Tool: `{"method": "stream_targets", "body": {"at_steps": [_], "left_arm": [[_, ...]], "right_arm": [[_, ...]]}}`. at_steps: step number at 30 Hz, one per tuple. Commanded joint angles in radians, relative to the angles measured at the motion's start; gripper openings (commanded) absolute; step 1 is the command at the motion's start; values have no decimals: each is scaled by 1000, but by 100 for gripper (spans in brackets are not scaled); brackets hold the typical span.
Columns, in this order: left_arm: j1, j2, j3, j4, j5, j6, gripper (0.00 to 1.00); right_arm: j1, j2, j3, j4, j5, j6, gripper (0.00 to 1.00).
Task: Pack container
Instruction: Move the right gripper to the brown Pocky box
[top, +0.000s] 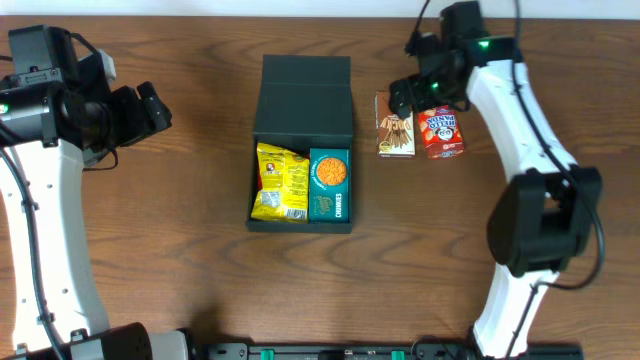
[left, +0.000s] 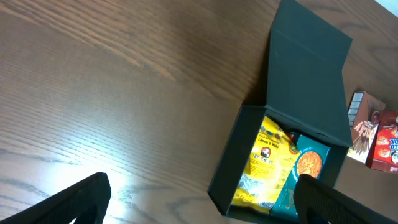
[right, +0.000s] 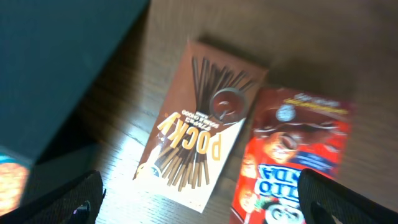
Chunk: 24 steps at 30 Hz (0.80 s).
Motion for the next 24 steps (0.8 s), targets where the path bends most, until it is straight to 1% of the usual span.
{"method": "stream_targets", "body": {"at_steps": [1,10,13,17,21,24], "left_arm": [[3,5,-4,-2,-3,-5,95],[3,5,-4,-2,-3,-5,95],[3,5,-4,2,-3,-5,95],[3,5,-4,5,-3,-5,95],[3,5,-4,9,-3,-5,95],[3,5,-4,10,-3,-5,95]], "right_arm": [[16,48,0,-10,69,-1,99],[27,129,0,-10,59,20,99],[32,157,0,-13,25,23,94],[44,185,0,-9,13,53,93],[55,203,0,8,21,94,97],[64,206,0,15,28,111,97]]}}
